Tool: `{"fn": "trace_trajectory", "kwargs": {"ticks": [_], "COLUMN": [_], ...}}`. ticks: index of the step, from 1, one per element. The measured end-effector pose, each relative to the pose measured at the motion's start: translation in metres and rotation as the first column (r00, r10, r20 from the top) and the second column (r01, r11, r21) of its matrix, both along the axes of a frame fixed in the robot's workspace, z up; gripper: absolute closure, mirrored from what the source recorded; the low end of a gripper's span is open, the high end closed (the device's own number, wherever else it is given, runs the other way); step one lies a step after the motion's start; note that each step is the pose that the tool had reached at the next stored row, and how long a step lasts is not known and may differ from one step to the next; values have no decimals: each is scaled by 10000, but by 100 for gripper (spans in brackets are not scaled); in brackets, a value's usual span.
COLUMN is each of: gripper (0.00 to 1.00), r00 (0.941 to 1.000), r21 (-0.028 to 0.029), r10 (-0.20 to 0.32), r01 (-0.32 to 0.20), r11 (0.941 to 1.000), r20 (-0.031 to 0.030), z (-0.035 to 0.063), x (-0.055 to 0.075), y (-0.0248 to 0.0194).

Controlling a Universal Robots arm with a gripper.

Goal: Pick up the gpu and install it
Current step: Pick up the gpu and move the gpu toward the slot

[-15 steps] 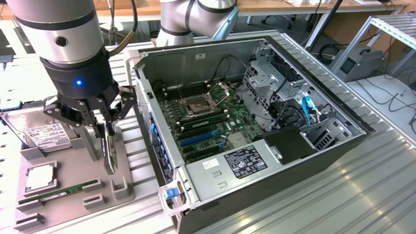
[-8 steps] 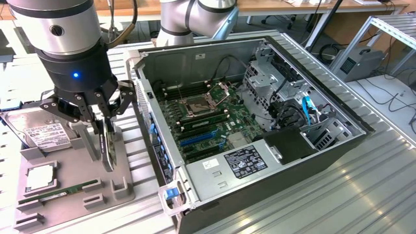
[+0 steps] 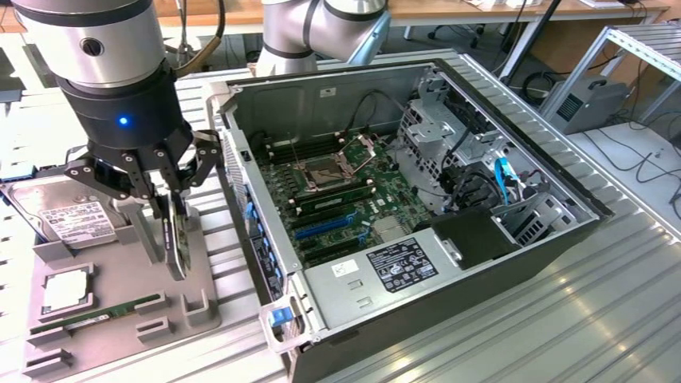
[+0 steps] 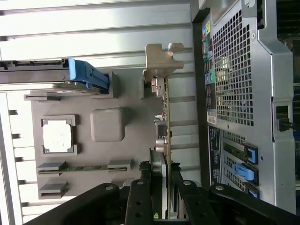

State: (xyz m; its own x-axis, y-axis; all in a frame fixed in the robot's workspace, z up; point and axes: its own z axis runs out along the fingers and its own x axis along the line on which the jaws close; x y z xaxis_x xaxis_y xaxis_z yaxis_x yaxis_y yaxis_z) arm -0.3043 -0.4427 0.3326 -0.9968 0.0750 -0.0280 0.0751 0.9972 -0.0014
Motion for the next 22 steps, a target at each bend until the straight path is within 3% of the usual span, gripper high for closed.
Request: {"fn": "trace_trajectory", "kwargs": {"ticks": [22], "gripper": [73], "r00": [10000], "r21": [0], "r10": [0], "r01": [0], "r11": [10000], "r20": [0], "z": [45], "x": [0], "y": [0]}}
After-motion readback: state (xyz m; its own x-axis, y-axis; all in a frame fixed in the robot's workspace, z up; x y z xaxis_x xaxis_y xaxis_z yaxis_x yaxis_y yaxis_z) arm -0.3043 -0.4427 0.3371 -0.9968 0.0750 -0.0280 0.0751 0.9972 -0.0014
